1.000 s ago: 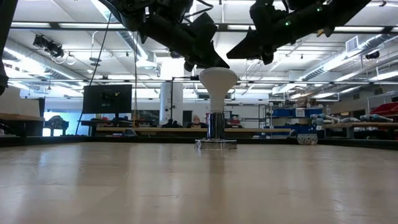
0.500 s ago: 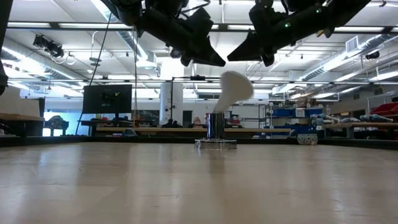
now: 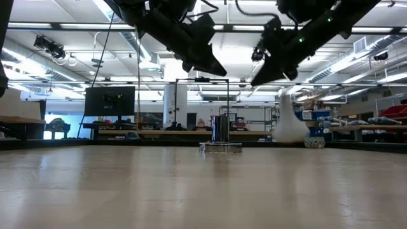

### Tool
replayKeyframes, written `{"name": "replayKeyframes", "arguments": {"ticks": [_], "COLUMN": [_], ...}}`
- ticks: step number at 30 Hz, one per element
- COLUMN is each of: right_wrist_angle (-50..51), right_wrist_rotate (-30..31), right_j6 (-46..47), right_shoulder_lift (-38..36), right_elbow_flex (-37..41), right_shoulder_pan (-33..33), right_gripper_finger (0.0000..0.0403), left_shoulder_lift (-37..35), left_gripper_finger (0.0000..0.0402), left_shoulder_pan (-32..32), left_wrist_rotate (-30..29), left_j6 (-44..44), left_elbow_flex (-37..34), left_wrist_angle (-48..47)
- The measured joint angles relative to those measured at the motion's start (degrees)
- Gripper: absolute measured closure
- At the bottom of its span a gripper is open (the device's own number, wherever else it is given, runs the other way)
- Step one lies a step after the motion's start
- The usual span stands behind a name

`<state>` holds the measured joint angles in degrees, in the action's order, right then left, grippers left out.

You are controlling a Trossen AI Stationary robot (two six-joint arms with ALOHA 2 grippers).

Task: Screw lightbulb
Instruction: Insert the lightbulb into the silver lamp socket

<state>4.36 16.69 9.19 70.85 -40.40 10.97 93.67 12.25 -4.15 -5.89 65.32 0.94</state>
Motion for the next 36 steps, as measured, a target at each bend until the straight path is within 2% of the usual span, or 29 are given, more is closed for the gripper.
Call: {"name": "replayKeyframes", "arguments": {"ticks": [3, 5, 13, 18, 22, 27, 34, 36], "right_wrist_angle": [4.51, 11.45, 38.63, 49.93, 57.03, 63.23, 65.77, 66.27], "right_wrist_rotate": [0.0, -0.02, 0.16, 0.21, 0.23, 1.42, 3.23, 3.22], "right_j6": [-0.04, -0.54, -4.94, -11.48, -15.15, -15.37, -15.39, -15.42], "right_shoulder_lift": [0.0, 0.03, 0.55, 0.55, 0.57, 0.55, 1.7, 2.69], "right_elbow_flex": [-0.06, -1.68, -15.16, -20.59, -21.34, -18.98, -14.92, -13.7], "right_shoulder_pan": [1.43, 2.64, 8.26, 12.54, 17.16, 22.81, 27.22, 28.05], "right_gripper_finger": [0.0349, 0.033, 0.0253, 0.0228, 0.0223, 0.0255, 0.037, 0.0392], "left_shoulder_lift": [0.21, 0.3, 0.3, 0.3, 0.3, 0.3, 0.3, 0.3], "left_gripper_finger": [0.0401, 0.0401, 0.0401, 0.0401, 0.0402, 0.0401, 0.0401, 0.0401], "left_shoulder_pan": [0.02, -0.02, 0.04, 0.04, 0.04, 0.34, 0.39, 0.39], "left_wrist_rotate": [2.51, 3.34, 4.88, 4.88, 4.88, 6.88, 7.46, 7.46], "left_j6": [0.04, 0.0, -0.84, -1.4, -2.35, -1.88, 0.31, 0.35], "left_elbow_flex": [0.02, 0.02, 0.02, 0.02, -0.21, -4.53, -10.32, -10.84], "left_wrist_angle": [0.21, 0.07, -1.57, -4.05, -5.12, 0.07, 6.6, 7.11]}}
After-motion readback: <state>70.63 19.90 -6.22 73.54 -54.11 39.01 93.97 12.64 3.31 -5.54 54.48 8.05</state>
